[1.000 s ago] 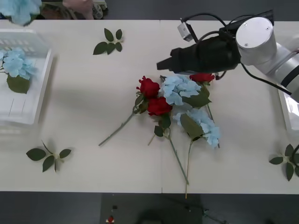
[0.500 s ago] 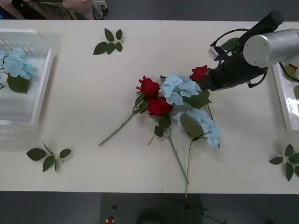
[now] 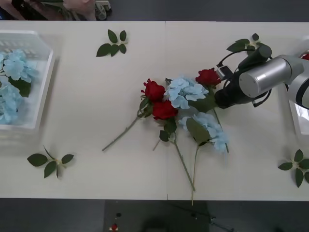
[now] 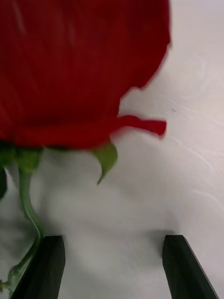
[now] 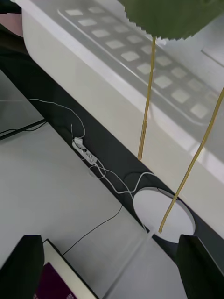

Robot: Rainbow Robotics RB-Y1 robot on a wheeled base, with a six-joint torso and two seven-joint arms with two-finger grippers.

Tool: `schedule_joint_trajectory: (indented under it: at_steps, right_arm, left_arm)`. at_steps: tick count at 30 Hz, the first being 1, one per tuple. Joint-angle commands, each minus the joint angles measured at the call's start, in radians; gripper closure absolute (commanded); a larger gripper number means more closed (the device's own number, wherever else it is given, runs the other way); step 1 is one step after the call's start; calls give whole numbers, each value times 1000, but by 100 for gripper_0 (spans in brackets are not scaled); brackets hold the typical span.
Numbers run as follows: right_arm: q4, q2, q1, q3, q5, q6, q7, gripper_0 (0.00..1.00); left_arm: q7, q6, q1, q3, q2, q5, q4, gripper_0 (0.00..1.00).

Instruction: Put the red flowers into the right box and the blue flowers into the left box

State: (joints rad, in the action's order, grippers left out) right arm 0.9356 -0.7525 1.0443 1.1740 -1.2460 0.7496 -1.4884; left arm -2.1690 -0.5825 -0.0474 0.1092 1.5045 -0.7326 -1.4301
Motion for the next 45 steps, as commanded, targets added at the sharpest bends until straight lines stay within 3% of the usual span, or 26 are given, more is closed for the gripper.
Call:
schedule_joint_trajectory:
  at_steps: [1,5,9,15,19,28,33,45]
  right_arm:
    - [-20,30,60,-17,14,-1,19,39]
    - [-11,5,106,-20,7,53,5,39]
    - [22,-59,135,-71,-41,128,-15,39]
    - [74,-130,132,-103,-89,174,-46,38]
    - [81,-120,125,-103,-92,180,-56,38]
    - [89,-97,117,-102,-84,180,-78,39]
    - [109,-79,109,-99,-75,180,-81,39]
    - [94,2,102,-59,3,169,-58,39]
  left_arm:
    - [-32,9,35,-26,10,-113,-43,0]
    - [-43,-28,90,-34,8,-301,-142,0]
    - [-41,-267,159,-111,-27,-495,-313,0]
    - [150,-533,285,-125,-202,-587,-472,0]
    - [333,-634,416,-8,-351,-565,-500,0]
    - [529,-634,662,270,-572,-406,-386,0]
    - [535,-629,739,365,-656,-341,-299,0]
    - [525,-436,891,543,-909,-162,34,0]
